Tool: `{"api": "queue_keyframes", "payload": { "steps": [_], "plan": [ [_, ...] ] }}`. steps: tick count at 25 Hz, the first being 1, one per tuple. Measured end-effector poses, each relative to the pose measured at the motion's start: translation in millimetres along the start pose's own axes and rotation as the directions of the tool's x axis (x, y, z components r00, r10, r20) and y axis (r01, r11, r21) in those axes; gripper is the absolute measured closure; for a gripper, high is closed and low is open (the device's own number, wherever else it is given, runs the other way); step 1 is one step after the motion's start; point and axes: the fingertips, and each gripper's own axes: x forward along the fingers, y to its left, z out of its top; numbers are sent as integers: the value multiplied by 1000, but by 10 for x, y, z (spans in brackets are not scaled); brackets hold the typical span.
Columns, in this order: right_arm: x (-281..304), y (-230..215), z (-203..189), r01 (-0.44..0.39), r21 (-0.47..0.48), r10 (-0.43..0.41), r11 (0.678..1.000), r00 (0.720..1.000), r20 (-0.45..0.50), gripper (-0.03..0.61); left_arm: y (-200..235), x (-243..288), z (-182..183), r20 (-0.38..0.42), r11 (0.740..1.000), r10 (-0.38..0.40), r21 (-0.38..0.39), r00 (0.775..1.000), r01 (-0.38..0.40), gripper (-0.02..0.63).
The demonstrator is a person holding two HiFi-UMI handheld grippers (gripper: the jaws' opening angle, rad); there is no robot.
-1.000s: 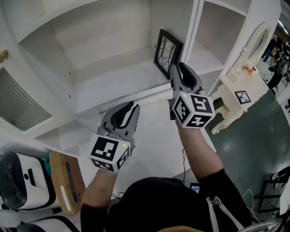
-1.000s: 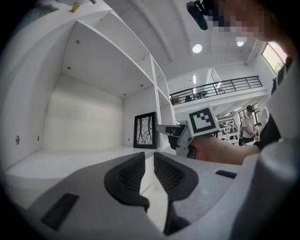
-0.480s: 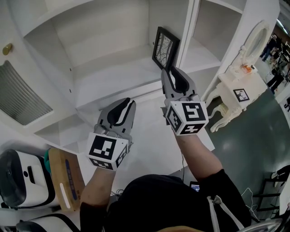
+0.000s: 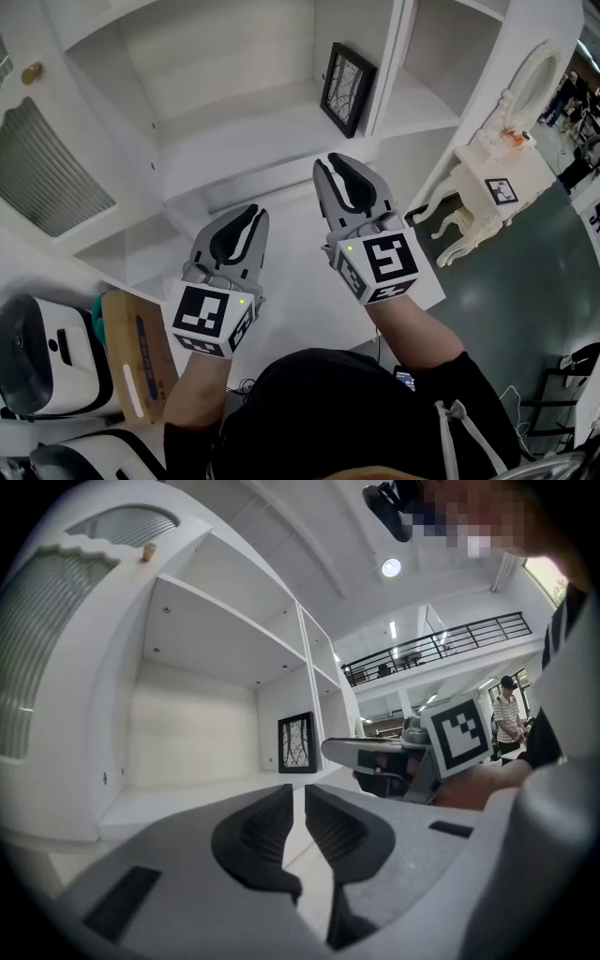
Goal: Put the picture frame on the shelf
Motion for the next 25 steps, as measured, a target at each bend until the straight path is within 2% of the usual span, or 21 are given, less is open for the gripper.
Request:
{"api": "queue_keyframes", "payload": {
  "steps": [9,13,19,25],
  "plan": [
    [-362,489,43,-155,6,154,988,988,28,497,-22,-487,-140,6,998,55,-20,998,-55,572],
    [-595,737,-83,-229,87,228,969,973,20,509,-142,-711,-334,-19,997,75,-33,997,-76,572],
    [-880,955,-367,-294,161,302,942,953,-28,535,-159,-1010,-461,-10,987,160,-27,987,-160,579],
    [-1145,1103,-700,-301,218,326,928,942,-86,555,-343,-1203,-780,-60,978,145,-141,988,-152,583]
  ]
}}
